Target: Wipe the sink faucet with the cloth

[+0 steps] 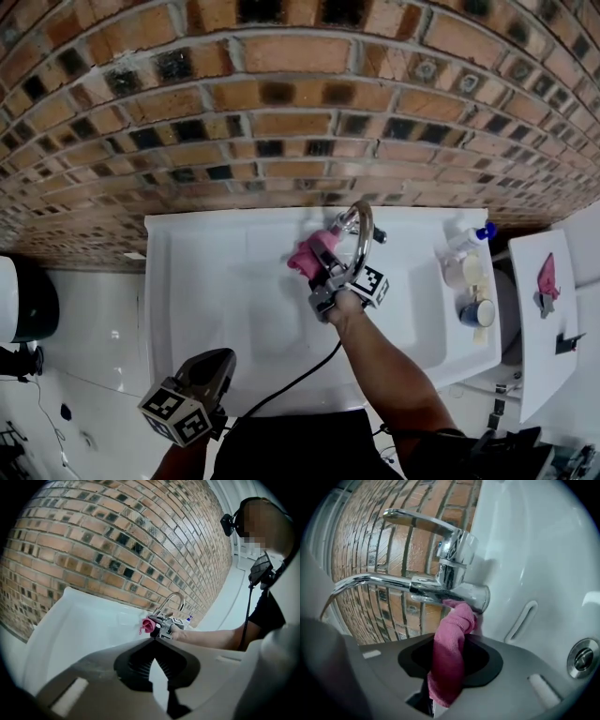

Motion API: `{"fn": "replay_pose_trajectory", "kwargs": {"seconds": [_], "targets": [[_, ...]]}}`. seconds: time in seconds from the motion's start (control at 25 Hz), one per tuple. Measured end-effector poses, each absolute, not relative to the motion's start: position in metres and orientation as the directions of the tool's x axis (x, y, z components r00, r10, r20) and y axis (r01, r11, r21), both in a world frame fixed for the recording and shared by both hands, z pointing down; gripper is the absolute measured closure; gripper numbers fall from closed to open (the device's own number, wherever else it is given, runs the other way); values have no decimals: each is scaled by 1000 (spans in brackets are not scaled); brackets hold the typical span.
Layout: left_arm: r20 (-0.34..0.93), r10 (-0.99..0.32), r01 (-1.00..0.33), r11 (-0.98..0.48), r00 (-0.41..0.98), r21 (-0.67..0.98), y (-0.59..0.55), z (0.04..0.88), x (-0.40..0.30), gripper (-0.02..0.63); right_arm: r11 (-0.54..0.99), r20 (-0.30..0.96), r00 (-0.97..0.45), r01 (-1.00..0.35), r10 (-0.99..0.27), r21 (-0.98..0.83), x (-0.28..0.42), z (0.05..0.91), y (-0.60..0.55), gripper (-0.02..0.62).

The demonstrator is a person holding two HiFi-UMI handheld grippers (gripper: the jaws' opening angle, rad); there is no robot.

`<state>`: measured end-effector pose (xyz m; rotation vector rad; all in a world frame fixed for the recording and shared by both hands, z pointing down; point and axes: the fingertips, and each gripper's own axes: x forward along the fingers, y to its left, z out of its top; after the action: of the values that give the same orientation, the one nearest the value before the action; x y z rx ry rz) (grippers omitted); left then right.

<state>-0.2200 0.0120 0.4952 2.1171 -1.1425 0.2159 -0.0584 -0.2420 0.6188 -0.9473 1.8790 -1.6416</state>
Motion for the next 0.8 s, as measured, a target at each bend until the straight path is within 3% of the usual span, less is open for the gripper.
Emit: {"fn": "replay_pose_trajectory", "kwargs": {"seconds": [0.8], "targets": [[443,-636,-760,-396,632,516,-3,492,-204,600,211,-99,-643,-99,-759,-972,-58,546,-252,453]]}}
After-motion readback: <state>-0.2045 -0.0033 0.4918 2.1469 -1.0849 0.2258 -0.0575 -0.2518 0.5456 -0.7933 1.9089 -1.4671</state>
